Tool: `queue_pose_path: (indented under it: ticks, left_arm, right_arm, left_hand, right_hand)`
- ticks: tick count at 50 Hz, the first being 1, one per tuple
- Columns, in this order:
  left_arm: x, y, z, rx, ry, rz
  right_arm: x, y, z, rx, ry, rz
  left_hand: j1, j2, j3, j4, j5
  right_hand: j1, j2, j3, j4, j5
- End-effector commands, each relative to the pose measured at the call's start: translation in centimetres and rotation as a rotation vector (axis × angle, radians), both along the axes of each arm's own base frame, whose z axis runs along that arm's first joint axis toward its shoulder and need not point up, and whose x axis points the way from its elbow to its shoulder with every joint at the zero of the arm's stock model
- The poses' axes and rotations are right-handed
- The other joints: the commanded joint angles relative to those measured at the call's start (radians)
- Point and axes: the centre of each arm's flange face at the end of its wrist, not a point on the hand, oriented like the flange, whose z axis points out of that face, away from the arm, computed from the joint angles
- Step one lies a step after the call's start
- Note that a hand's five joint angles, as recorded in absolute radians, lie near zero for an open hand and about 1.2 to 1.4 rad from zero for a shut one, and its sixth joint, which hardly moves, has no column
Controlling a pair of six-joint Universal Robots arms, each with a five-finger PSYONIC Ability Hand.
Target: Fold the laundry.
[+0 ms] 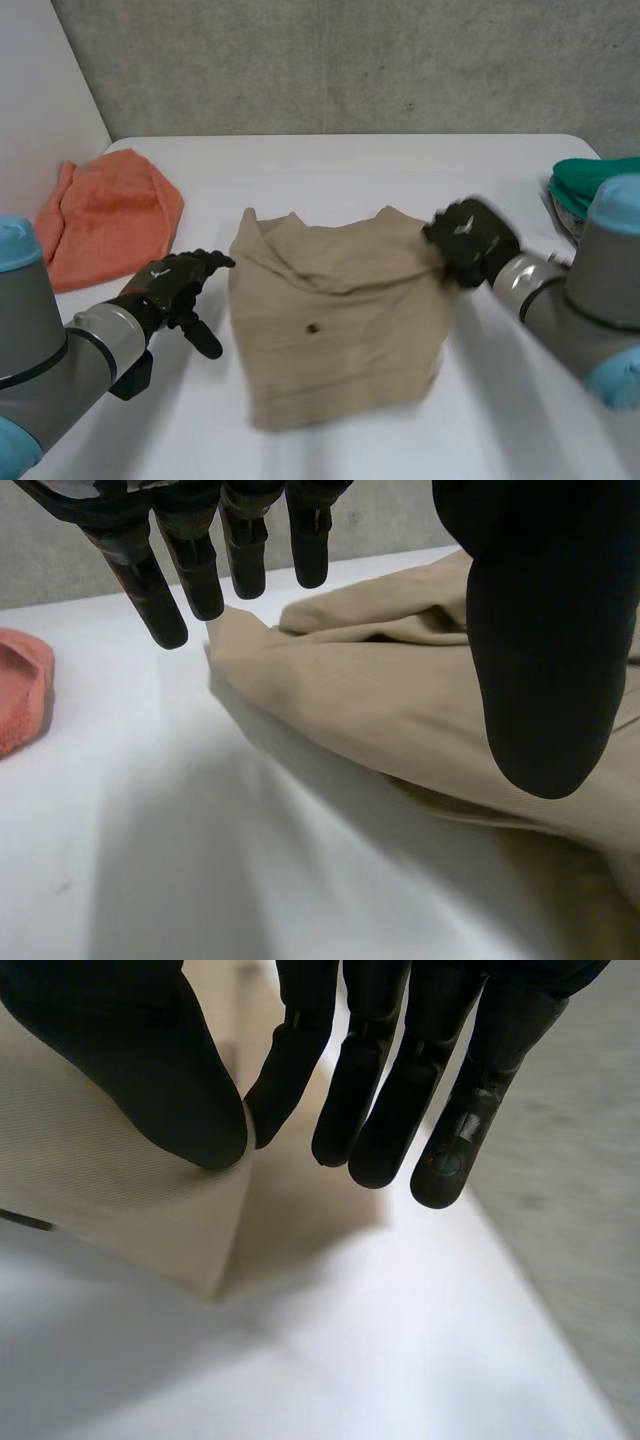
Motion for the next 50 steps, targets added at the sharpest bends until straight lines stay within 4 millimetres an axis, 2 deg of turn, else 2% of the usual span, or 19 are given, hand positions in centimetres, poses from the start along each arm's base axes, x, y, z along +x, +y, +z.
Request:
queue_pose_path:
  ticks: [1, 10, 12, 13, 16, 17, 19, 21, 22, 26, 28, 29, 32, 38, 42, 44, 47, 50]
  left_arm:
    - [-0.1, -0.3, 0.6, -0.022, 0.006, 0.003]
    - [0.0, -0.3, 0.9, -0.030, 0.010, 0.003]
    - [-0.1, -0.3, 0.9, -0.032, 0.010, 0.001]
    - [-0.1, -0.3, 0.9, -0.033, 0.011, 0.001]
    - [-0.2, -0.4, 1.0, -0.042, 0.010, -0.005]
    - [-0.2, -0.5, 1.1, -0.052, 0.011, -0.006]
    - [-0.5, -1.0, 1.6, -0.094, 0.022, -0.013]
    - [-0.9, -1.4, 2.0, -0.131, 0.033, -0.021]
    - [-1.0, -1.7, 2.2, -0.150, 0.037, -0.024]
    - [-1.8, -3.5, 3.3, -0.283, 0.032, -0.047]
    - [-2.4, -4.8, 2.9, -0.345, -0.016, -0.084]
    - [-2.6, -5.3, 2.6, -0.359, -0.039, -0.100]
    - [-3.6, -6.9, 1.3, -0.411, -0.138, -0.188]
    - [-4.5, -9.8, -2.0, -0.463, -0.310, -0.295]
    - [-4.9, -11.3, -3.8, -0.479, -0.373, -0.319]
    - [-5.1, -11.7, -4.4, -0.484, -0.389, -0.326]
    - [-5.1, -12.2, -5.2, -0.489, -0.411, -0.334]
    - [-5.3, -12.5, -5.4, -0.504, -0.422, -0.340]
  right_arm:
    - [-0.8, -7.0, 3.2, -0.219, -0.022, -0.094]
    - [1.9, -10.3, 5.0, -0.397, -0.107, 0.021]
    - [2.7, -10.5, 5.3, -0.433, -0.143, 0.059]
    - [3.9, -10.2, 5.5, -0.457, -0.183, 0.096]
    - [5.6, -9.3, 5.1, -0.454, -0.217, 0.135]
    - [6.2, -8.6, 4.8, -0.429, -0.226, 0.138]
    - [6.6, -7.7, 4.4, -0.395, -0.225, 0.125]
    - [6.6, -5.9, 4.1, -0.322, -0.207, 0.074]
    - [6.4, -5.3, 4.2, -0.296, -0.202, 0.048]
    - [4.8, -2.1, 5.1, -0.141, -0.194, -0.076]
    - [4.4, -0.5, 5.0, -0.048, -0.204, -0.103]
    - [4.0, 1.0, 4.6, 0.059, -0.225, -0.125]
    - [2.9, 3.6, 3.4, 0.293, -0.288, -0.190]
    - [1.6, 7.4, 2.4, 0.535, -0.416, -0.273]
    - [2.1, 10.0, 1.4, 0.631, -0.456, -0.261]
    - [3.0, 11.5, 0.8, 0.659, -0.465, -0.228]
    - [3.8, 12.8, 0.2, 0.669, -0.460, -0.191]
    - [4.6, 13.4, -0.8, 0.665, -0.454, -0.181]
  left_hand:
    - [0.067, 0.055, 0.057, 0.054, 0.055]
    - [0.064, 0.052, 0.055, 0.051, 0.052]
    - [0.064, 0.052, 0.055, 0.051, 0.052]
    - [0.064, 0.052, 0.055, 0.051, 0.052]
    - [0.064, 0.052, 0.055, 0.051, 0.052]
    - [0.061, 0.049, 0.052, 0.048, 0.049]
    - [0.058, 0.046, 0.049, 0.045, 0.046]
    - [0.058, 0.046, 0.049, 0.045, 0.046]
    - [0.055, 0.043, 0.046, 0.042, 0.043]
    - [0.058, 0.046, 0.049, 0.045, 0.046]
    - [0.058, 0.046, 0.049, 0.045, 0.046]
    - [0.055, 0.043, 0.046, 0.042, 0.043]
    - [0.052, 0.040, 0.043, 0.039, 0.040]
    - [0.049, 0.037, 0.040, 0.036, 0.037]
    - [0.061, 0.049, 0.051, 0.048, 0.049]
    - [0.079, 0.066, 0.069, 0.066, 0.067]
    - [0.114, 0.102, 0.104, 0.101, 0.102]
    - [0.240, 0.227, 0.230, 0.227, 0.228]
  right_hand:
    - [0.408, 0.221, 0.217, 0.210, 0.254]
    - [0.408, 0.221, 0.217, 0.210, 0.254]
    - [0.408, 0.221, 0.217, 0.210, 0.254]
    - [0.408, 0.221, 0.217, 0.210, 0.254]
    - [0.408, 0.221, 0.217, 0.210, 0.254]
    - [0.325, 0.137, 0.134, 0.127, 0.171]
    - [-0.228, -0.415, -0.419, -0.426, -0.382]
    - [-0.640, -0.827, -0.831, -0.838, -0.794]
    - [-0.680, -0.867, -0.871, -0.877, -0.834]
    - [-0.727, -0.915, -0.918, -0.925, -0.881]
    - [-0.718, -0.906, -0.909, -0.916, -0.873]
    - [-0.716, -0.903, -0.906, -0.913, -0.870]
    - [-0.716, -0.903, -0.906, -0.913, -0.870]
    - [-0.716, -0.903, -0.906, -0.913, -0.870]
    - [-0.718, -0.906, -0.909, -0.916, -0.873]
    - [-0.718, -0.906, -0.909, -0.916, -0.873]
    - [-0.716, -0.903, -0.906, -0.913, -0.870]
    - [-0.701, -0.888, -0.892, -0.898, -0.855]
